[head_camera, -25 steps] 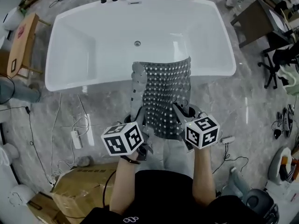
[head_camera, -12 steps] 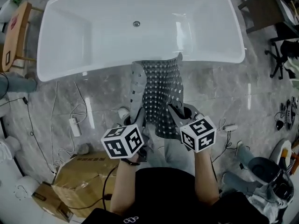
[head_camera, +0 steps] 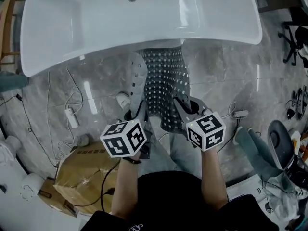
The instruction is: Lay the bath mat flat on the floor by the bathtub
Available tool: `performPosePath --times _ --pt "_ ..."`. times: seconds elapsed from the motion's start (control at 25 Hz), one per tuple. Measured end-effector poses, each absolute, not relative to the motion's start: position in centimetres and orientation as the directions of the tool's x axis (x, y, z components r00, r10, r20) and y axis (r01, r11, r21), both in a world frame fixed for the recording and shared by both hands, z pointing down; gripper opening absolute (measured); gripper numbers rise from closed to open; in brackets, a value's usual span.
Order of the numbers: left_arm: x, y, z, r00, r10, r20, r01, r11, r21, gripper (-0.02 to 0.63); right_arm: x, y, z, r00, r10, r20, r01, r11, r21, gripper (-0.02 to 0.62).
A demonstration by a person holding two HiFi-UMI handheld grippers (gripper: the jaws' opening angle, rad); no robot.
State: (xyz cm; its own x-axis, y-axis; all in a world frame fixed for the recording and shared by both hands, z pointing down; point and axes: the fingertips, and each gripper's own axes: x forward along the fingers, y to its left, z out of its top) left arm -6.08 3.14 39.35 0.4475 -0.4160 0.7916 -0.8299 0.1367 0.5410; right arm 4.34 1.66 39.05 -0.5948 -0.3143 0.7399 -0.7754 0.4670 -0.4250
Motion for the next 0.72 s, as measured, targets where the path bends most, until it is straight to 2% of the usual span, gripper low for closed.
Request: performPosePath --times 0.72 --pt "-5.6 2.5 53.6 0.433 -0.294 0.852 -0.870 0.110 0.480 0.023 6.7 1.9 54.1 -0.537 -0.246 0.807 -0.815 0.399 -0.420 0.020"
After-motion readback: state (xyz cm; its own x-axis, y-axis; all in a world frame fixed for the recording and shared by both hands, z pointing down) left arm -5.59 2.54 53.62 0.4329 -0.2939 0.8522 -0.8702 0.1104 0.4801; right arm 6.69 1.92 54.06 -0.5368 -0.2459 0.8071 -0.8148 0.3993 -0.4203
